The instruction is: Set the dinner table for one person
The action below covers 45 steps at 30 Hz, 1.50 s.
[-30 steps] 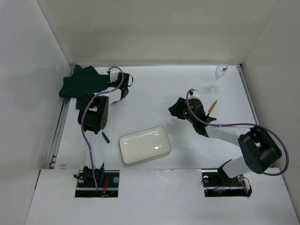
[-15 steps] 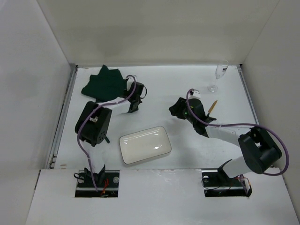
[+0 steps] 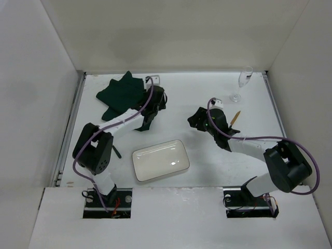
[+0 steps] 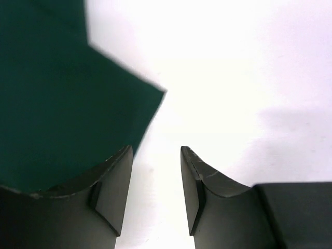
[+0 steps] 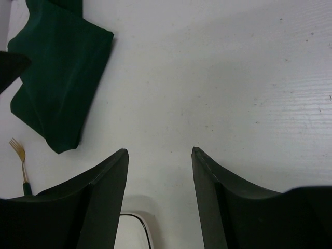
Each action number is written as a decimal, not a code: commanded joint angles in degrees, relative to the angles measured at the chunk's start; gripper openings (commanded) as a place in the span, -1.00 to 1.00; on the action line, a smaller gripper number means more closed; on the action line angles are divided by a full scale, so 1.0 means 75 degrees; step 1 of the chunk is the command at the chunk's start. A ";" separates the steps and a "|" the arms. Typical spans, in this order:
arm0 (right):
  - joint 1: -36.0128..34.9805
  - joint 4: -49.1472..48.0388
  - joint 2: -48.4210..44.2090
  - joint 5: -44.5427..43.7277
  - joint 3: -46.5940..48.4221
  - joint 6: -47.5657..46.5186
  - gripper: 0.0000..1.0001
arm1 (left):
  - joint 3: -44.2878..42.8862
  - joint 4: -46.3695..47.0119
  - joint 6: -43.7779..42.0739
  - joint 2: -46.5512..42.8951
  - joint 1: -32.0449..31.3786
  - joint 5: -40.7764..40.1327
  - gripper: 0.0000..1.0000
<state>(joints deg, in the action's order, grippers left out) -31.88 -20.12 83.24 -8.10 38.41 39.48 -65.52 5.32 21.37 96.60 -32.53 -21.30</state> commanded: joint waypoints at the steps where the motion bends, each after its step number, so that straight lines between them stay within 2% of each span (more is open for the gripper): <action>1: 0.0190 -0.0423 -0.0317 -0.0092 -0.0118 0.0067 0.16 | -0.0873 -0.0135 -0.0808 0.0677 -0.0238 -0.0089 -0.21; 6: 0.0249 -0.0446 -0.0493 -0.0139 -0.0212 0.0138 0.17 | -0.1740 -0.0405 -0.1674 0.1954 -0.0273 -0.0826 -0.21; 15: 0.0576 -0.0669 -0.0833 -0.0034 -0.0516 0.0465 0.16 | -0.2198 -0.0206 -0.2684 0.2881 -0.0273 -0.1203 -0.14; 27: 0.0799 -0.0727 -0.0974 0.0154 -0.0634 0.0606 0.17 | -0.2268 0.0309 -0.3527 0.3725 -0.0308 -0.2433 -0.11; 29: 0.0800 -0.0728 -0.0951 0.0236 -0.0634 0.0688 0.17 | -0.2315 0.0438 -0.3680 0.3842 -0.0297 -0.2504 -0.21; 33: 0.0822 -0.0751 -0.1021 0.0189 -0.0668 0.0688 0.17 | -0.2735 0.0486 -0.3821 0.3995 -0.0355 -0.2422 -0.80; 34: 0.0846 -0.0774 -0.1032 0.0224 -0.0692 0.0712 0.16 | -0.2865 0.0509 -0.3752 0.3914 -0.0413 -0.2375 -0.88; 40: 0.0916 -0.0833 -0.1068 0.0212 -0.0751 0.0735 0.17 | -0.4222 0.0462 -0.3388 0.3048 -0.0590 -0.1672 -0.98; 45: 0.0882 -0.0833 -0.0904 0.0201 -0.0634 0.0665 0.18 | -0.5045 0.0497 -0.3072 0.1783 -0.0239 -0.1438 -1.00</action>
<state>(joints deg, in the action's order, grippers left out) -25.45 -22.09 76.53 -6.70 32.93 44.64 -97.80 6.28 -3.68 122.80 -35.70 -33.82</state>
